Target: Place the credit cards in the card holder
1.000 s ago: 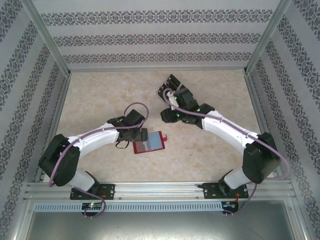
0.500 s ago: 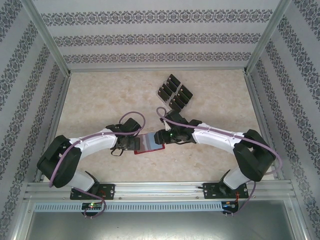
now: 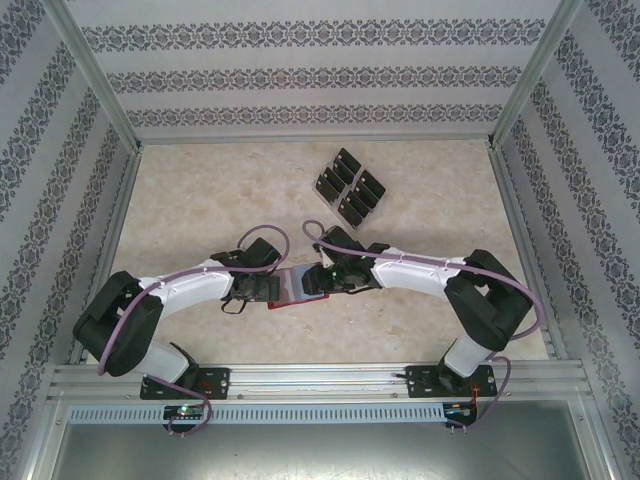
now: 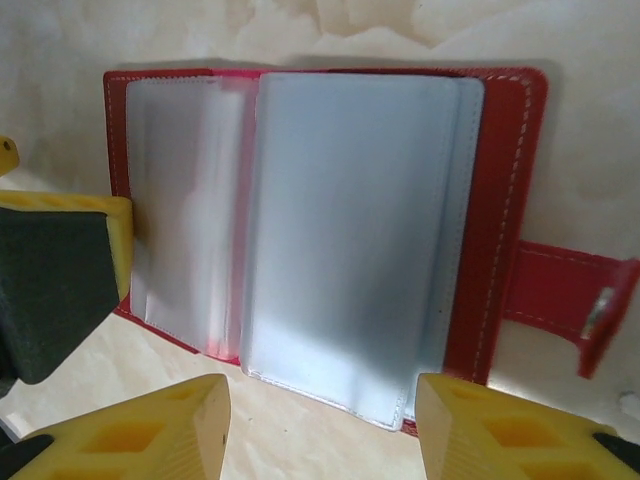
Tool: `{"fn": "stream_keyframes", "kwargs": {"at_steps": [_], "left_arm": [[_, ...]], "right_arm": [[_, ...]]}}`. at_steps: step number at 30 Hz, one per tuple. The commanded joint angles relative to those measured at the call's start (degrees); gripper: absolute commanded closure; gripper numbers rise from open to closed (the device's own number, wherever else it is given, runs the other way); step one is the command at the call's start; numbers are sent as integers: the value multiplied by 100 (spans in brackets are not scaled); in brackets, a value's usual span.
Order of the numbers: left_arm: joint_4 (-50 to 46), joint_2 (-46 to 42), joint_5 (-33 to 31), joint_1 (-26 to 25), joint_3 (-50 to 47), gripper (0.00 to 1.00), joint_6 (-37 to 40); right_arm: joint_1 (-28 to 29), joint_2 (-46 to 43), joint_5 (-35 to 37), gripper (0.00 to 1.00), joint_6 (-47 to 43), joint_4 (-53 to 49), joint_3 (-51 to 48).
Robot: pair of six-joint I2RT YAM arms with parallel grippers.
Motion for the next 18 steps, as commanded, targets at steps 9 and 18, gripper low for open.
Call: {"fn": "stream_keyframes", "kwargs": {"at_steps": [9, 18], "left_arm": [[6, -204, -82, 57, -111, 6, -137], [-252, -650, -186, 360, -259, 6, -269]], "right_arm": [[75, 523, -171, 48, 92, 159, 344], [83, 715, -324, 48, 146, 215, 422]]}}
